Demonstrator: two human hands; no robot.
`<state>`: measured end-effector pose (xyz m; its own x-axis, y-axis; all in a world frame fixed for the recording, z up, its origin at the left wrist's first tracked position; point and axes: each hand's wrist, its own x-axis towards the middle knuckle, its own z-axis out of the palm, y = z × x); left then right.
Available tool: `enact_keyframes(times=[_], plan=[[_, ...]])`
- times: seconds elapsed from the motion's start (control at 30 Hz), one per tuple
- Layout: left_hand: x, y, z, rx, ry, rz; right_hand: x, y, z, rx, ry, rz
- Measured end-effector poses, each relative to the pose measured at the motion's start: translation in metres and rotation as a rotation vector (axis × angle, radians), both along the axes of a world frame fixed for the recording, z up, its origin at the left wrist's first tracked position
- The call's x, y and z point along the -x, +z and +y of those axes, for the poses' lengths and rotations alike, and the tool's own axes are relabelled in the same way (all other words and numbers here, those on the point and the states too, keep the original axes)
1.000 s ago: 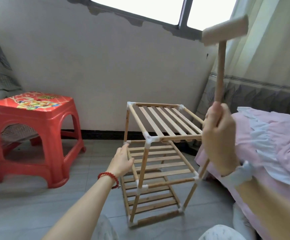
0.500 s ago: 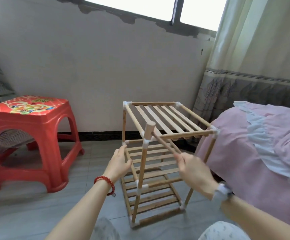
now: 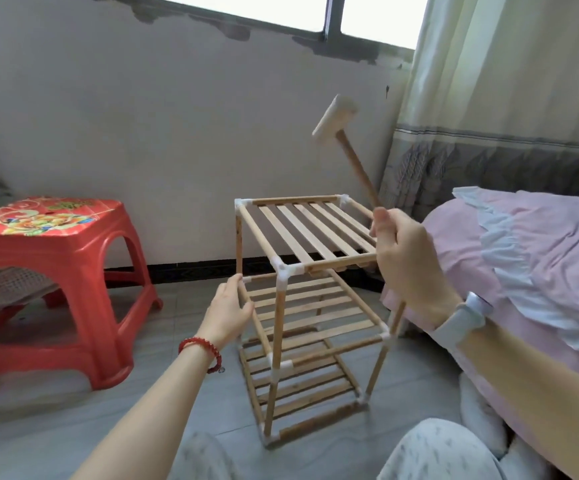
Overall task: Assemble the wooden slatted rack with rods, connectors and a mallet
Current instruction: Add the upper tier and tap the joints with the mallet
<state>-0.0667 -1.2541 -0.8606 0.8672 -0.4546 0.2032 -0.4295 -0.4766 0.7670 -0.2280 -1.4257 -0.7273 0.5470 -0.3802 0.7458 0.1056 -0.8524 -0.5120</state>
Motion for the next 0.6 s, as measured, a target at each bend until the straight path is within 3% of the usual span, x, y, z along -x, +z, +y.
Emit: enact_keyframes(times=[0.03,0.07,0.17,0.2,0.3,0.37,0.5,0.6], plan=[[0.000,0.000,-0.002,0.001,-0.001,0.006,0.000,-0.004,0.001,-0.043,0.025,-0.059],[0.000,0.001,-0.005,0.002,-0.002,-0.001,-0.003,-0.016,0.003,-0.085,0.057,0.006],[0.004,0.000,-0.011,-0.010,-0.029,0.007,-0.006,-0.075,0.004,-0.059,0.041,0.704],[0.006,-0.002,-0.012,-0.019,-0.036,0.011,-0.006,-0.082,-0.003,-0.053,0.024,0.746],[0.009,-0.001,-0.018,-0.016,0.011,-0.075,-0.003,-0.065,-0.019,-0.162,0.046,0.524],[0.010,0.006,-0.027,-0.014,0.114,-0.253,0.001,-0.056,-0.034,-0.170,0.024,0.455],[0.021,0.029,-0.070,-0.015,0.078,-0.613,0.014,-0.068,-0.088,-0.281,-0.090,0.523],[0.038,0.040,-0.129,-0.176,-0.102,-0.701,0.024,-0.047,-0.137,-0.212,-0.261,0.567]])
